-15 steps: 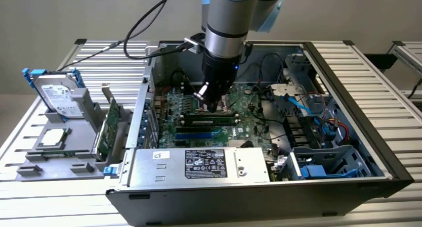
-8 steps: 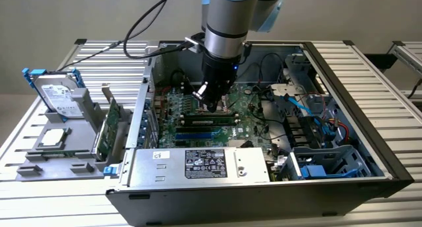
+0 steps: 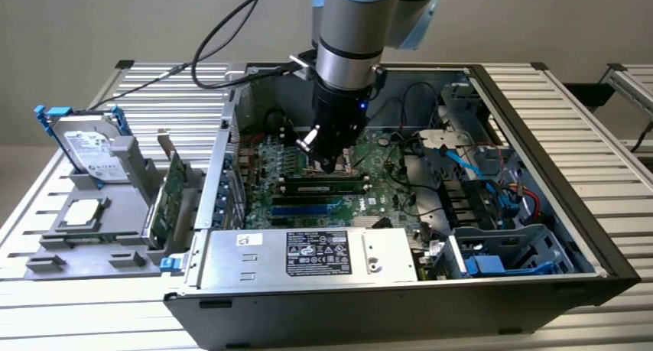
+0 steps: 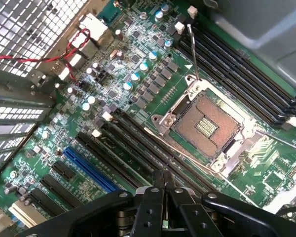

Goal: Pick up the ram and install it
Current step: 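Press down the ram until it locks into place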

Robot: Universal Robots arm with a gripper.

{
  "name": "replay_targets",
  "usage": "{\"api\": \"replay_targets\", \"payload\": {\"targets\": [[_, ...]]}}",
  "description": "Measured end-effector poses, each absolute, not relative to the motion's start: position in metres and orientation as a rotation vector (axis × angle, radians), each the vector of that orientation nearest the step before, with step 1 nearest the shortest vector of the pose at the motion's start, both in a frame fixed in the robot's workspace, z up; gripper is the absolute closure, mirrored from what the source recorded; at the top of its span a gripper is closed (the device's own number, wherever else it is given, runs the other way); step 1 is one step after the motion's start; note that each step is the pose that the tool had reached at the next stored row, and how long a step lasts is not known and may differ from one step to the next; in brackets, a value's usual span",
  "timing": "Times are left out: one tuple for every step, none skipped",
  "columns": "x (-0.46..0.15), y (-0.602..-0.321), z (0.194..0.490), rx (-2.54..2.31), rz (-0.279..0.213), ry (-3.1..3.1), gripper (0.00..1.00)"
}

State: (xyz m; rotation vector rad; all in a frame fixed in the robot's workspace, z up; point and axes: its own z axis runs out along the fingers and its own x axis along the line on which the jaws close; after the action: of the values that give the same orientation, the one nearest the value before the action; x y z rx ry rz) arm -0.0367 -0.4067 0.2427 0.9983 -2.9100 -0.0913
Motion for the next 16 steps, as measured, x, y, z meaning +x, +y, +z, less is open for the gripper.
{"api": "replay_targets", "payload": {"targets": [[-0.0367,-0.4067,0.2427,0.982,-0.092,-2.916,0.89],[-0.0367,-0.4067,0.2427,0.963,-0.092,-2.923,0.89],[-0.0367,-0.4067,0.2427,0.945,-0.093,-2.929,0.89],[-0.0367,-0.4067,0.2427,0.926,-0.094,-2.935,0.89],[-0.0367,-0.4067,0.2427,0.907,-0.094,-2.942,0.89],[-0.0367,-0.4067,0.2427,0.888,-0.095,-2.948,0.89],[-0.0367,-0.4067,0.2427,0.868,-0.096,-2.954,0.89],[-0.0367,-0.4067,0.2427,0.849,-0.096,-2.960,0.89],[-0.0367,-0.4067,0.2427,0.829,-0.097,-2.966,0.89],[-0.0367,-0.4067,0.2427,0.807,-0.098,-2.973,0.89],[-0.0367,-0.4067,0.2427,0.787,-0.098,-2.979,0.89],[-0.0367,-0.4067,0.2427,0.766,-0.099,-2.984,0.89],[-0.0367,-0.4067,0.2427,0.745,-0.099,-2.990,0.89],[-0.0367,-0.4067,0.2427,0.723,-0.100,-2.996,0.89],[-0.0367,-0.4067,0.2426,0.700,-0.101,-3.002,0.89],[-0.0367,-0.4067,0.2426,0.677,-0.102,-3.008,0.89]]}}
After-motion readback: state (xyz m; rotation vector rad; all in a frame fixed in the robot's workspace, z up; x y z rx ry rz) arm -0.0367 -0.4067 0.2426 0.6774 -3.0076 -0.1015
